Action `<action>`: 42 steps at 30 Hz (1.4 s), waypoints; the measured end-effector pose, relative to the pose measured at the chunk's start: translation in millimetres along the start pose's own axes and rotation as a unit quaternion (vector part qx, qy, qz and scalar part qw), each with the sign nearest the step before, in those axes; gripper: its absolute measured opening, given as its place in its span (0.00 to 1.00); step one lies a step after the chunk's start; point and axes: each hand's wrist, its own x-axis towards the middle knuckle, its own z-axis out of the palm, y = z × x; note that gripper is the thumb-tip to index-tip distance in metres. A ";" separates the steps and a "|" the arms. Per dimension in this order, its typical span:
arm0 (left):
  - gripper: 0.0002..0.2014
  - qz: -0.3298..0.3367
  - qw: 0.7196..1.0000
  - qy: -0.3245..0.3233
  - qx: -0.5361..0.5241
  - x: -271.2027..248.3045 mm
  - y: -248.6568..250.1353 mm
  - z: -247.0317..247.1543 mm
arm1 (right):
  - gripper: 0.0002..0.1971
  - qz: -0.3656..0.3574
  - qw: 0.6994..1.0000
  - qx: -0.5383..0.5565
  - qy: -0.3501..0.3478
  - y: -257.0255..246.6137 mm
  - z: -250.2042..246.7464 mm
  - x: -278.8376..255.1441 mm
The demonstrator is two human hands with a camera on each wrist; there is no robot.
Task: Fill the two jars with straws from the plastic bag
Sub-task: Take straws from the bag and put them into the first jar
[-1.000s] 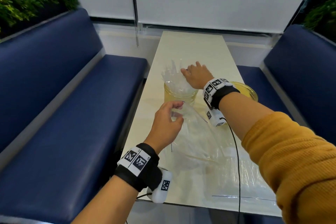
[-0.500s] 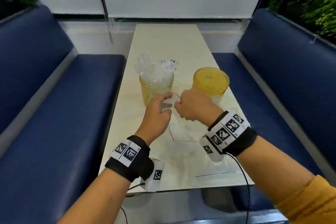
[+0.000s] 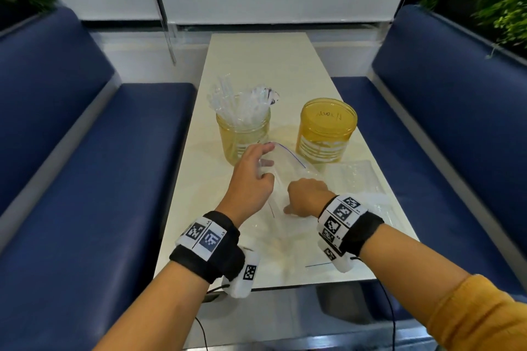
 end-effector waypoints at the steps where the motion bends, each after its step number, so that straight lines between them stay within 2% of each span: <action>1: 0.29 0.002 1.000 0.000 0.002 -0.6 0.3 -1.0 | 0.18 0.001 1.000 -0.001 0.001 0.7 -0.7 0.8; 6: 0.31 0.019 1.000 -0.004 0.024 -0.5 2.8 -3.5 | 0.14 -0.006 1.000 -0.003 0.010 3.2 -11.5 -0.3; 11: 0.36 0.032 0.998 -0.027 0.055 0.4 -2.0 0.2 | 0.14 -0.014 1.000 -0.003 -0.009 0.1 -32.7 -6.2; 18: 0.44 0.058 0.989 -0.037 0.130 3.7 -16.5 11.1 | 0.17 -0.050 0.995 -0.053 0.066 2.5 -81.6 -44.8; 20: 0.39 0.083 0.982 -0.021 0.171 5.8 -18.8 16.4 | 0.15 -0.060 0.993 -0.039 0.097 2.5 -98.4 -55.6; 23: 0.20 0.092 0.972 0.038 0.214 10.6 -20.1 23.3 | 0.13 -0.090 0.983 0.018 0.161 4.7 -120.6 -68.9; 25: 0.11 0.077 0.975 0.081 0.192 14.1 -19.0 23.5 | 0.15 -0.112 0.969 0.104 0.195 8.4 -131.2 -74.3; 29: 0.10 0.063 0.985 0.114 0.114 16.4 -12.1 14.4 | 0.21 -0.155 0.900 0.327 0.241 8.0 -136.6 -70.6; 31: 0.09 0.061 0.988 0.117 0.080 17.3 -7.1 9.0 | 0.24 -0.172 0.874 0.379 0.252 4.8 -131.0 -60.4; 34: 0.15 0.031 0.993 0.108 0.037 21.9 -7.8 3.4 | 0.24 -0.195 0.861 0.388 0.266 -4.0 -115.4 -42.8; 37: 0.20 0.003 0.994 0.111 0.017 23.3 -10.8 -2.9 | 0.21 -0.230 0.861 0.349 0.290 -19.3 -96.8 -28.2; 39: 0.16 -0.022 0.993 0.120 0.002 21.0 -11.2 -6.2 | 0.17 -0.231 0.870 0.302 0.313 -28.5 -90.2 -20.9; 42: 0.12 -0.044 0.991 0.125 -0.034 13.9 -9.9 -11.0 | 0.18 -0.239 0.885 0.242 0.316 -34.5 -101.7 -16.5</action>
